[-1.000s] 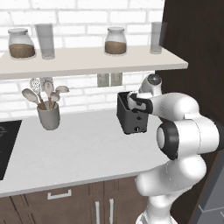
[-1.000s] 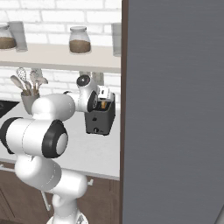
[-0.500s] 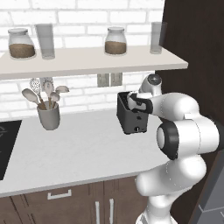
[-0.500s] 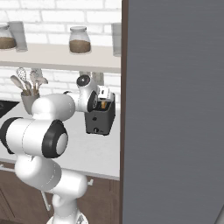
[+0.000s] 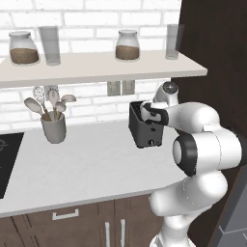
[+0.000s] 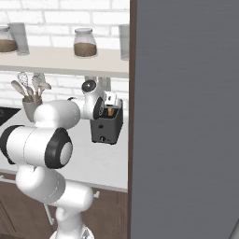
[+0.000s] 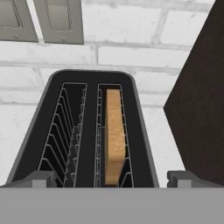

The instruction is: Start the toaster. Once the lever pops up, take the bread to the plate on the dining counter.

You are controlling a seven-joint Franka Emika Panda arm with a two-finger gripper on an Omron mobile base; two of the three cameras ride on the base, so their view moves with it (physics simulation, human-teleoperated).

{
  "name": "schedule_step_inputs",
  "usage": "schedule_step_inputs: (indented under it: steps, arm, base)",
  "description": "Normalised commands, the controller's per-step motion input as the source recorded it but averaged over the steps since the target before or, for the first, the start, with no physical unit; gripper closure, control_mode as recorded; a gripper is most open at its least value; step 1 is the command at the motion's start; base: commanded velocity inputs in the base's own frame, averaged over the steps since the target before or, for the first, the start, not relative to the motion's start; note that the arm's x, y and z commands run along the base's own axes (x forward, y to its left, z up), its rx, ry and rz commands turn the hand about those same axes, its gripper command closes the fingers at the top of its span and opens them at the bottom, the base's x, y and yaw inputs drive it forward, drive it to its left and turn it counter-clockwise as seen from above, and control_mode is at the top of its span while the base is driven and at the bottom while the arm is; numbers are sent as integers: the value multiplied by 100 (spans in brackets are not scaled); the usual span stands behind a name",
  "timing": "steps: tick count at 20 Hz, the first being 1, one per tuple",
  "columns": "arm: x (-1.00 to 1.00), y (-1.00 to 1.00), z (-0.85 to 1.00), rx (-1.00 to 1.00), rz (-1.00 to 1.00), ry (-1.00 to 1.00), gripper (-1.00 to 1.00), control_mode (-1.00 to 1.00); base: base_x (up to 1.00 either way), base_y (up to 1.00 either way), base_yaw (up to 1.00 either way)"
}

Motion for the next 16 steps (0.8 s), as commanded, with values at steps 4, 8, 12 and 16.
schedule_step_inputs:
  steps: [4,8,12,16]
  arm:
    - [0,0,0,0,0,0,-100,-100]
    - [0,0,0,0,0,0,-100,-100]
    - [0,0,0,0,0,0,-100,-100]
    - [0,0,0,0,0,0,-100,-100]
  base:
    - [0,0,0]
    - [0,0,0]
    - [0,0,0]
    - [0,0,0]
